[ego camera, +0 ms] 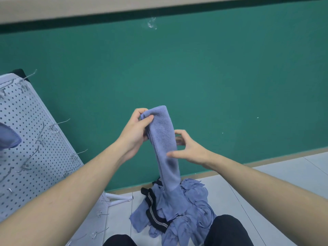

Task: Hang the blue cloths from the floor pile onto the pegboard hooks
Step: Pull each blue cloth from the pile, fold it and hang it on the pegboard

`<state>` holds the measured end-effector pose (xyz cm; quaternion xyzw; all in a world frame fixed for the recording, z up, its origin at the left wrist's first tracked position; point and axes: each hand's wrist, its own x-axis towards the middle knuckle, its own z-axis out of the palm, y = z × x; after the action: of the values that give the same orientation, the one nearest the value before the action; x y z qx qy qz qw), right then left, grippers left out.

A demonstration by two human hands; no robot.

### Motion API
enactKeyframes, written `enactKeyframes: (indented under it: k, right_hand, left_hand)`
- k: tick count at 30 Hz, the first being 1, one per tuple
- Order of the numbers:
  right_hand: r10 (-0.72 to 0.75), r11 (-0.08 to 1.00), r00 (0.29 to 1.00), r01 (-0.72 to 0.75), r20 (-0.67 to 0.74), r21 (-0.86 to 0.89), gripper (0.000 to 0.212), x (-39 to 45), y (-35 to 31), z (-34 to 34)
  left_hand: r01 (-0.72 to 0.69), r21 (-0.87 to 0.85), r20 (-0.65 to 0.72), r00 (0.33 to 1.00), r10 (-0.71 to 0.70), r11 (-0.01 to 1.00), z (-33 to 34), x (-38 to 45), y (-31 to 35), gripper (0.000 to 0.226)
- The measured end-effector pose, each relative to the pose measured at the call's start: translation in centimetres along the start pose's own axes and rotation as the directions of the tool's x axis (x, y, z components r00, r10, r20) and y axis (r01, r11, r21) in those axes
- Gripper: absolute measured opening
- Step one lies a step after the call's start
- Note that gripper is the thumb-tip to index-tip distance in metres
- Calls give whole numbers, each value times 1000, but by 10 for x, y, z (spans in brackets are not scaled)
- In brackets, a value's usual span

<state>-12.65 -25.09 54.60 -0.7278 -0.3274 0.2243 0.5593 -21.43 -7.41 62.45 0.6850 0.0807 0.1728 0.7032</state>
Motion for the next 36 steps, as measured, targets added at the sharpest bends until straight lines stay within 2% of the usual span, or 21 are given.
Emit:
enactKeyframes:
  k: [4,8,14,18,20,24,27,29,33,36]
  right_hand:
    - [15,1000,998,-13,66,-25,58,-1,2,9]
    - [31,998,992,-25,121,-49,74,-2,8,15]
    - [137,990,966,-143,219,12,32,-6,25,10]
    - [168,983,962,-179,216,32,33,-9,29,7]
    - [207,976,954,-218,219,29,26,-11,27,5]
    - [220,975,972,-218,77,-35,21,-6,26,-5]
    - [235,968,972,-233,-14,94,17,2,23,-11]
    - [228,966,974,-225,-9,124,21,9,15,-16]
    - [197,976,968,-208,154,57,22,20,-5,-24]
    - [215,975,918,-220,334,-23,33,26,-26,-25]
  left_hand:
    - [9,-114,20,1000,-7,993,3,-4,8,7]
    - [-31,-105,-66,997,24,994,4,-4,15,5]
    - [-43,-130,-194,981,17,991,-6,-1,12,5]
    - [-78,-124,-288,957,39,989,-14,-4,14,7]
    - [-79,-99,-338,940,41,992,-23,-6,16,8]
    - [-56,-106,-425,905,6,993,-56,-15,16,4]
    - [18,-111,-455,888,-67,994,-85,-27,10,19]
    - [119,-98,-420,895,-150,988,-101,-39,6,25]
    - [306,-15,-315,902,-295,952,-126,-64,4,44]
    - [440,-35,-184,880,-438,897,-147,-81,4,56]
